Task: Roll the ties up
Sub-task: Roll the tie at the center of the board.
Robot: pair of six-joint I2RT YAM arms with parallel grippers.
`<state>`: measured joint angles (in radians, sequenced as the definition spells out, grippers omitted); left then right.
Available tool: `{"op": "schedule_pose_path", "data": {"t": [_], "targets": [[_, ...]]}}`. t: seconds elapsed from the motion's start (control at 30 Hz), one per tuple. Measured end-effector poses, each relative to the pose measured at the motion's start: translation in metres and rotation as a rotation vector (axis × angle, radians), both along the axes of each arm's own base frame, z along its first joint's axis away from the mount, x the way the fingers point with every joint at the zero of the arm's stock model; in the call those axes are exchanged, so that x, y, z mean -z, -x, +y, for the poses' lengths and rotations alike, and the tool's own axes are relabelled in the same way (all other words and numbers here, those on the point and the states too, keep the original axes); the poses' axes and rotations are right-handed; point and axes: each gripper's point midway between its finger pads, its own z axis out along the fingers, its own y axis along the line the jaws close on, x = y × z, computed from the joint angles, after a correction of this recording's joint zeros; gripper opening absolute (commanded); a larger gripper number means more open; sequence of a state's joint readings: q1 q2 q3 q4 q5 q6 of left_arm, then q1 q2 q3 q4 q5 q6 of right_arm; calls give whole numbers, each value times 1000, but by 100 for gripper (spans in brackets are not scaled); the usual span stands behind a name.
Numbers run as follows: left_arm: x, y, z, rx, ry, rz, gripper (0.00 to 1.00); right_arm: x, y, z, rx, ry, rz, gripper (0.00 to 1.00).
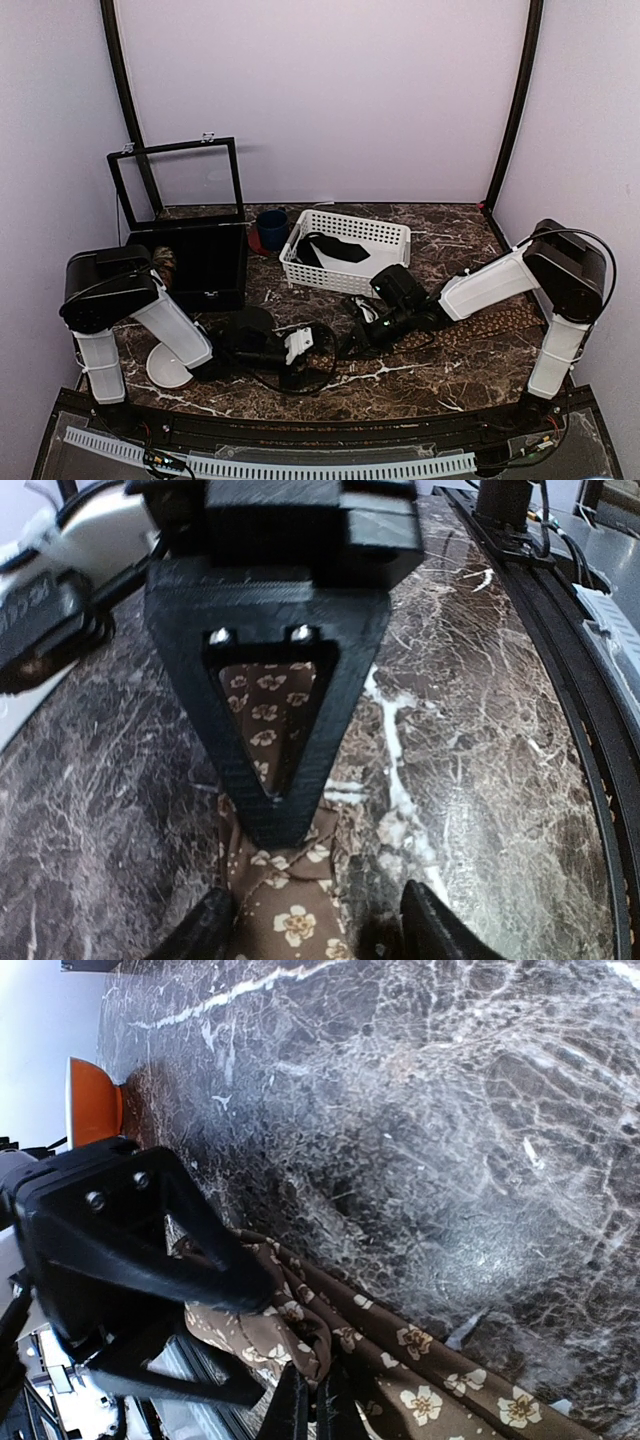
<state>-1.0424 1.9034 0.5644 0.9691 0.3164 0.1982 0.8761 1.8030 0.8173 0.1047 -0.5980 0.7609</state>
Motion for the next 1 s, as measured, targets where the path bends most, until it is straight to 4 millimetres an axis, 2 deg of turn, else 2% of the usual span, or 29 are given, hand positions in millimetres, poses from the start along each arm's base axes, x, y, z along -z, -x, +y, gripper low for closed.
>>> {"op": "schedule_pose_path", "data": {"t": [0.07,0.2,0.27,0.3,0.4,0.5,0.6,0.7,0.87,1.0], "targets": [[6,-4,3,-12,-21,4,32,0,0,0,0,0,0,0],[11,-12,10,-24,-44,-3,22,0,0,0,0,-1,-1,0],[10,-15,13,-23,-46,-11,26,-1,-1,1,0,-5,-4,0],[10,-14,16,-21,-47,-14,31,-2,-1,2,-1,-8,-7,0],[10,-12,24,-3,-50,-19,55,0,-3,5,-5,-19,-14,0],[11,-7,35,-3,-51,-15,65,9,-2,4,-8,-4,3,0],[13,-2,50,-25,-46,-3,66,9,-2,5,-8,-7,1,0],[13,0,55,-44,-28,7,65,9,-3,5,-8,-10,-1,0],[6,-4,51,-71,29,16,62,9,-4,7,-9,-17,-6,0],[4,-7,43,-68,66,30,51,9,-4,7,-9,-18,-7,0]]}}
